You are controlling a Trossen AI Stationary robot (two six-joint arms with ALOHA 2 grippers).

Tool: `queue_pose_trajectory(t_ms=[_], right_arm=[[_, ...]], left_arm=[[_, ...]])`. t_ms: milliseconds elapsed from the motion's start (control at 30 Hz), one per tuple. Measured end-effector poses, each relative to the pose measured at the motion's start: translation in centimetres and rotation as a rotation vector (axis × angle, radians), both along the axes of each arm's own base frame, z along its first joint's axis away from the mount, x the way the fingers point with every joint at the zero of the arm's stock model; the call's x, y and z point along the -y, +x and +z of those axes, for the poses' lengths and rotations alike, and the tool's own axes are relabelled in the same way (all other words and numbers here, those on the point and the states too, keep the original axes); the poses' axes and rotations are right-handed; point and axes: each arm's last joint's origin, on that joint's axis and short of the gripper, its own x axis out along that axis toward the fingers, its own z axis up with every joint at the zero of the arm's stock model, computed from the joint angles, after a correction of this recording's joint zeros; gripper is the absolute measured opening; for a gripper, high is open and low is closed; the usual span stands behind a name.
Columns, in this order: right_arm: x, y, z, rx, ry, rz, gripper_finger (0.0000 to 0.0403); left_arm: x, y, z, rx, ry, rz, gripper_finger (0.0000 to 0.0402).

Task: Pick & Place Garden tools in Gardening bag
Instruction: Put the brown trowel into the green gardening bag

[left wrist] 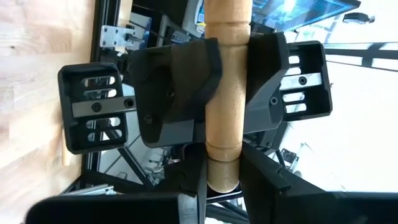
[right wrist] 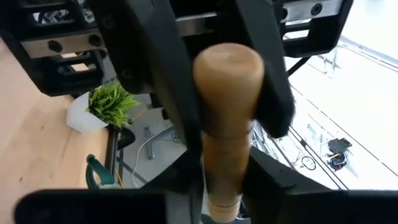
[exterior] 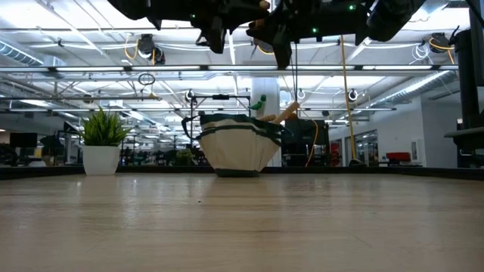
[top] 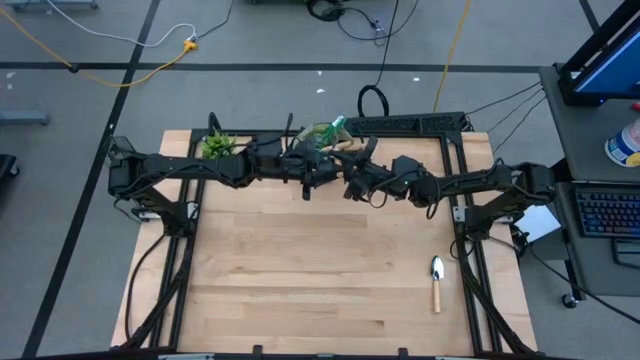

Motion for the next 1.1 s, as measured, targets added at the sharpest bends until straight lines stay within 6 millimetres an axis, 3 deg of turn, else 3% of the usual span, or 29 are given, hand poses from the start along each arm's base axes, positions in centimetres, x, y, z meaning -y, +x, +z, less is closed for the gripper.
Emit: queue_pose_trajectory(t_ms=[100,433,767,933,1100], right_arm=[[0.0,0.0,-0.1,-0.004,0.004,0.001,0.0059],[0.2,0.0,-0.3,0.001,0.087,-0.06,0.0059],[1.4,-0.3,-0.5,0.061,0.251,-0.083,0.0059],[2.7,-0.7,-0.4,0.105,0.324,-0.105,0.0059],[4.2,-1.5,0.1,0.182,0.441,-0.114,0.0059]], left_arm=[[0.0,0.0,0.0,-0.001,-0.001,0.005,0.0067],[-0.2,0.0,0.0,-0.001,0.031,0.067,0.0069],[-1.2,-0.3,0.1,0.012,0.31,0.057,0.0233],[-2.2,-0.6,0.0,0.025,0.501,-0.003,0.027],[-3.6,-1.1,0.0,0.054,0.697,-0.071,0.0279]])
